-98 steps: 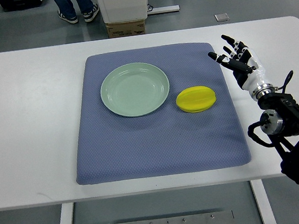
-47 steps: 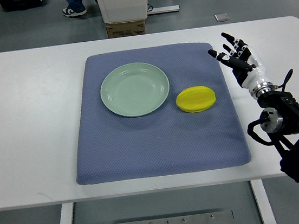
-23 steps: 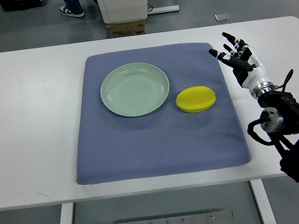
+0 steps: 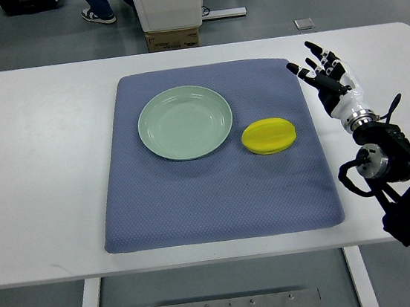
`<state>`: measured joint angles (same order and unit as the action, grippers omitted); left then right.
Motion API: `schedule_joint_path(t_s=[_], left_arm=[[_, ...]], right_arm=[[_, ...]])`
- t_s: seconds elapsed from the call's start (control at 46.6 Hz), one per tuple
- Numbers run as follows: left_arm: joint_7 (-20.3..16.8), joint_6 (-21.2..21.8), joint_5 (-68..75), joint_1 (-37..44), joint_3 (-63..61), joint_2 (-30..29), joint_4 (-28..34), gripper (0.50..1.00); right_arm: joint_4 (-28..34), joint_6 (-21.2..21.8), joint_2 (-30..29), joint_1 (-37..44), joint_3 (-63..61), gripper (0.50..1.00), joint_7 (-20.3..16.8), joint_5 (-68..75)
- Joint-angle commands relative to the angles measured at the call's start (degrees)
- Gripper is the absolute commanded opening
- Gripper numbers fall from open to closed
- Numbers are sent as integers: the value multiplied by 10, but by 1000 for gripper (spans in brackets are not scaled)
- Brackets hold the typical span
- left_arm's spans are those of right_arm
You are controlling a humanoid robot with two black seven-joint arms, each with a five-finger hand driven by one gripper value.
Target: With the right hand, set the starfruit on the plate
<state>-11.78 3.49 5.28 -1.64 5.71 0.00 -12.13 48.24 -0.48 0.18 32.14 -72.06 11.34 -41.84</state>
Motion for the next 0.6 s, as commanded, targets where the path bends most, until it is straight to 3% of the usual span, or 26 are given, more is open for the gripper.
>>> schedule_joint_path(t_s=[0.0,0.579], left_arm=[[0,-1,0,0,0,0,0,1000],[0,0,0,0,0,0,0,1000]], right_arm=[[-15,0,3,9,1,1000,0,0],[-36,0,4,33,17,998,4,1]])
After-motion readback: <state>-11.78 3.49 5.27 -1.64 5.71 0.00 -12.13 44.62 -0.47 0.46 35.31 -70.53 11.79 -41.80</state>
